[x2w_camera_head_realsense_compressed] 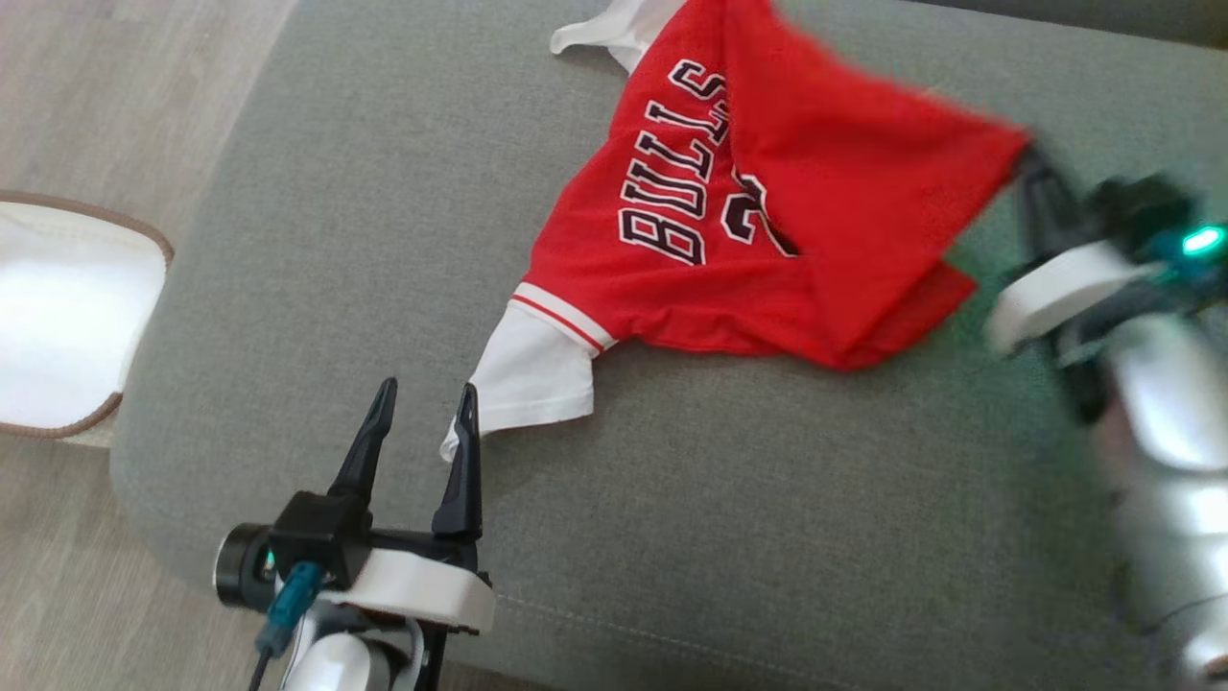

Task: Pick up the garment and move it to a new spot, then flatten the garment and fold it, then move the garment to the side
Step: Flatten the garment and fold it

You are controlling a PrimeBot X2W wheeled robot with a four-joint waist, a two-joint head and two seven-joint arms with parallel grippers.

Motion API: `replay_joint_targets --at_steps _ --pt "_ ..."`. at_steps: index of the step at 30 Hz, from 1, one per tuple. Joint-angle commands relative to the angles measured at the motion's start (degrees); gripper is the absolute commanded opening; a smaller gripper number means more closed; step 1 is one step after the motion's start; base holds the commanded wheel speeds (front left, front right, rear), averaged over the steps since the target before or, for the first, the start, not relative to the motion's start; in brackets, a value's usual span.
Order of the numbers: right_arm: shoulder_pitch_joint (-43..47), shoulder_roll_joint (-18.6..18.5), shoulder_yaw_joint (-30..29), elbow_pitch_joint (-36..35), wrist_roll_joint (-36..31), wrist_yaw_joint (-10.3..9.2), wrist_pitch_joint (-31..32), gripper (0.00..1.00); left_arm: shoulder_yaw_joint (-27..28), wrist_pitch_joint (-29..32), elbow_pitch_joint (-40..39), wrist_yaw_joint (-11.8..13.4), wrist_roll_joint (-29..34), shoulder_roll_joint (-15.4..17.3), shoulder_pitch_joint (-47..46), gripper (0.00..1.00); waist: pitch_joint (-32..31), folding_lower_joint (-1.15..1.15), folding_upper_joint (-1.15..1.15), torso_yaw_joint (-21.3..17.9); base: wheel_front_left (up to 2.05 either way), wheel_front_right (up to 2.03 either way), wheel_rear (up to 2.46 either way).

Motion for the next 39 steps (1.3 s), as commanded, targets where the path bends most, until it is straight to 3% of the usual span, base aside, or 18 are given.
replay_joint_targets --at_steps 1,12,22,23,24,25,31,39 --pt "-3.2 -1.5 0.0 -1.9 -1.2 0.37 0.7 0.0 2.0 -0.7 -2.0 -0.3 0.7 -0.1 -1.0 1.0 0.4 0.0 0.0 -0.4 0.0 0.0 0.0" --pt "-14.6 -15.0 -4.8 2.6 -7.6 0.37 8.4 0.0 1.3 -0.7 -2.1 -1.2 1.3 -0.5 -2.7 1.0 3.5 0.0 0.0 0.9 0.0 0.0 0.0" --pt "-19.7 -21.8 -8.8 6.9 -12.9 0.37 11.0 0.0 0.5 -0.7 -1.7 -1.6 1.8 -0.6 -3.1 1.0 4.6 0.0 0.0 3.7 0.0 0.0 0.0" --pt "-20.2 -22.0 -9.3 7.2 -13.4 0.37 10.8 0.21 0.4 -0.7 -1.7 -1.7 1.8 -0.7 -3.1 1.0 4.7 0.0 0.0 3.8 0.0 0.0 0.0" --pt "-20.6 -22.0 -9.7 7.7 -13.9 0.37 11.0 0.52 0.4 -0.7 -1.7 -1.7 1.9 -0.7 -3.1 1.0 4.8 0.0 0.0 3.9 0.0 0.0 0.0" --pt "-20.9 -21.8 -10.1 8.4 -14.4 0.37 11.3 1.0 0.4 -0.7 -1.6 -1.7 2.0 -0.7 -3.1 1.0 4.8 0.0 0.0 4.0 0.0 0.0 0.0" --pt "-20.2 -18.2 -8.7 12.3 -14.9 0.37 11.1 1.0 0.7 -0.7 -1.2 -1.4 2.2 -0.7 -2.4 1.0 3.5 0.0 0.0 2.8 0.0 0.0 0.0" --pt "-19.3 -13.9 -5.3 14.4 -11.7 0.37 6.0 1.0 1.6 -0.7 -1.2 -1.9 2.8 -0.7 -1.3 1.0 0.2 0.0 0.0 -3.1 0.0 0.0 0.0"
